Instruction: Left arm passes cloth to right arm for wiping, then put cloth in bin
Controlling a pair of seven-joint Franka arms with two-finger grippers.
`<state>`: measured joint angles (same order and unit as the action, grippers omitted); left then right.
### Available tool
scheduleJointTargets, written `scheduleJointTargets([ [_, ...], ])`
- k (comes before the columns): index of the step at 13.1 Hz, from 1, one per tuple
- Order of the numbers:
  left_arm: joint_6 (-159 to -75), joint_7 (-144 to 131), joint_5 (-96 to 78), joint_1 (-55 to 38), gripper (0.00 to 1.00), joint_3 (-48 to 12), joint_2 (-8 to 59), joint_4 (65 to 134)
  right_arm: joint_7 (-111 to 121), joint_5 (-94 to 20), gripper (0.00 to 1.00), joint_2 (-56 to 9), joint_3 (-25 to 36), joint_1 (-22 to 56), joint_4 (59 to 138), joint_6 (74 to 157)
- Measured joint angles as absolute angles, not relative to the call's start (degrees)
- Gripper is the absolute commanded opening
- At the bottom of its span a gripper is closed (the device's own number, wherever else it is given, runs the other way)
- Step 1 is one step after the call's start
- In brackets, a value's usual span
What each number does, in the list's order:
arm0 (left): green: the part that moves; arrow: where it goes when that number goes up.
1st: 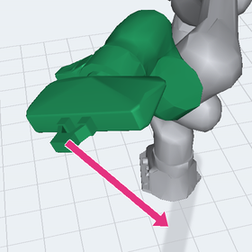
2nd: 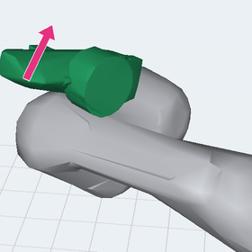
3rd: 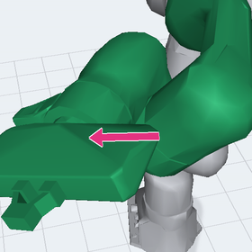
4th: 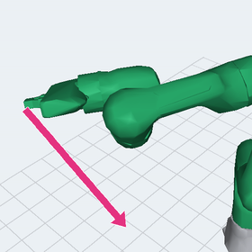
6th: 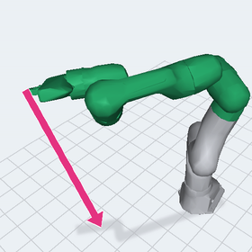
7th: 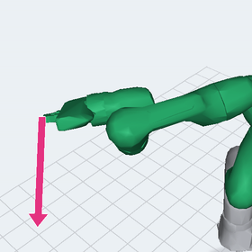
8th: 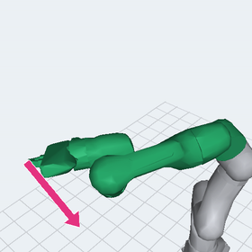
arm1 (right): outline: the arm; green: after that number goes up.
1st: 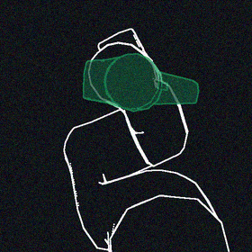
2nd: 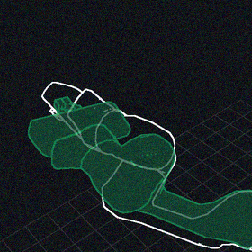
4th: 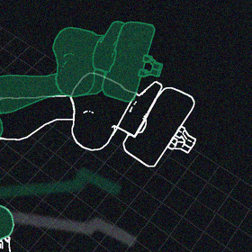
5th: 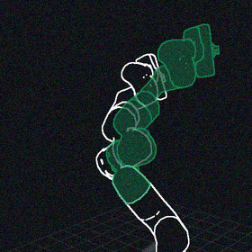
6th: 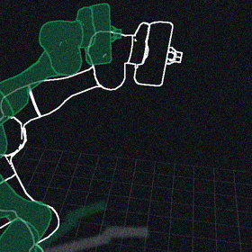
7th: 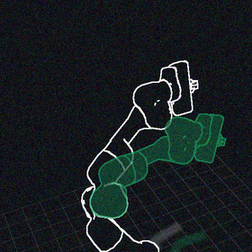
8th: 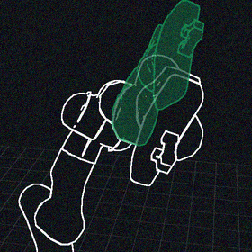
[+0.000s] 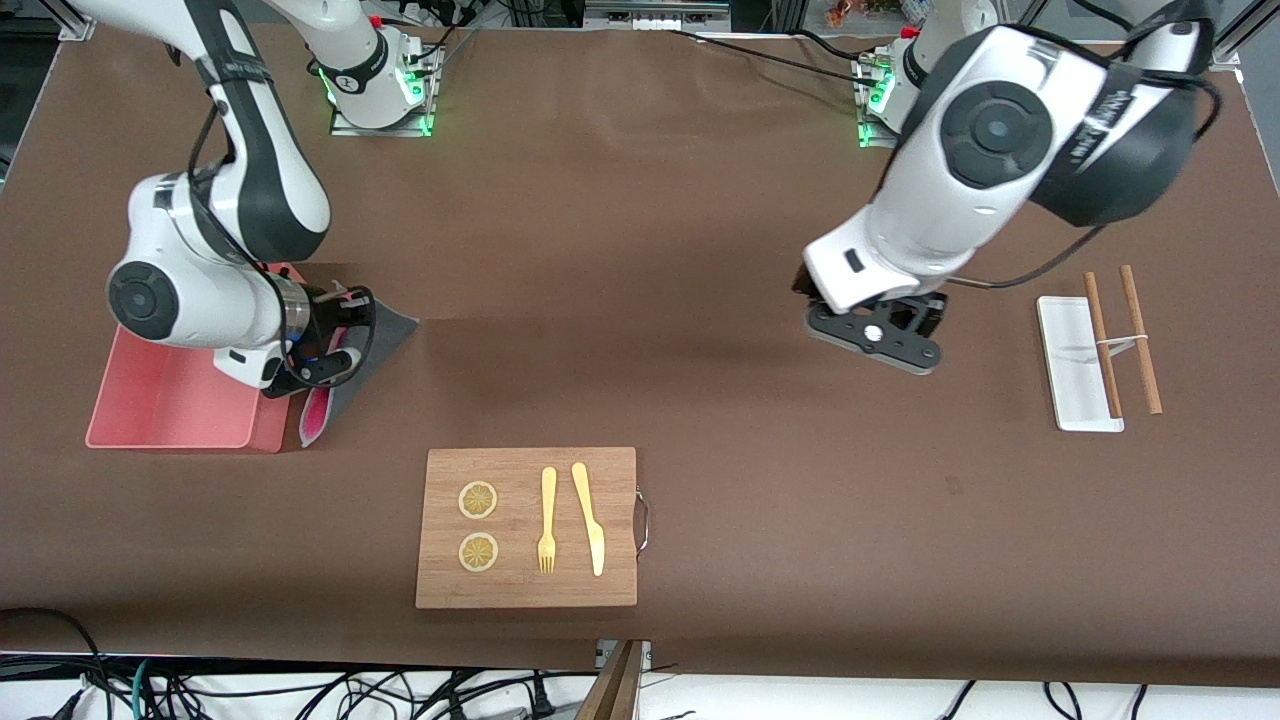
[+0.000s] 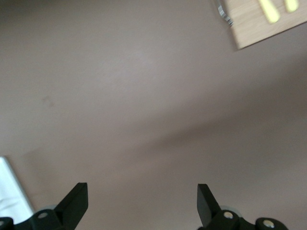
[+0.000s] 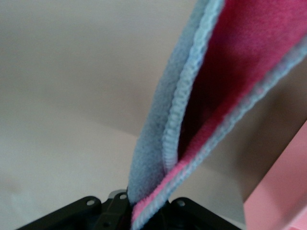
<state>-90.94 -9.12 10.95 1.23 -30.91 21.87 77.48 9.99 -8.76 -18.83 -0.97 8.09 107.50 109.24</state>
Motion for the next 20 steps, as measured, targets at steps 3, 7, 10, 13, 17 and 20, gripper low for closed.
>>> scheduleJointTargets([
  [3, -85.0, -7.83, 10.91, 4.61, 1.0, -31.09, 19.24, 77.01, 6.34, -8.75, 0.0, -20.37, -0.95, 7.49, 109.45, 111.29],
  [7, -82.66, -7.75, 10.54, 7.31, 1.0, -30.91, 15.53, 76.91, 6.2, -8.75, 0.0, -22.31, -0.95, 7.09, 109.51, 113.47],
  [10, -82.11, -7.77, 10.51, 4.91, 1.0, -22.91, 13.21, 77.08, 5.97, -8.75, 0.0, -26.01, -0.58, 6.98, 109.55, 118.89],
  [13, -83.76, -7.36, 5.81, 0.19, 1.0, -11.87, 9.05, 82.13, 5.97, -8.75, 0.0, -29.55, -0.14, 6.87, 109.47, 122.61],
  [17, -94.18, -7.36, -1.95, -0.57, 1.0, -5.78, -2.82, 99.83, 4.45, -9.25, 0.0, -29.76, -0.39, 7.13, 108.78, 122.82],
  [20, -94.07, -7.36, -1.69, -0.58, 1.0, -5.57, -3.93, 100.77, -0.99, -10.18, 0.0, -29.71, -0.88, 9.08, 107.13, 122.75],
])
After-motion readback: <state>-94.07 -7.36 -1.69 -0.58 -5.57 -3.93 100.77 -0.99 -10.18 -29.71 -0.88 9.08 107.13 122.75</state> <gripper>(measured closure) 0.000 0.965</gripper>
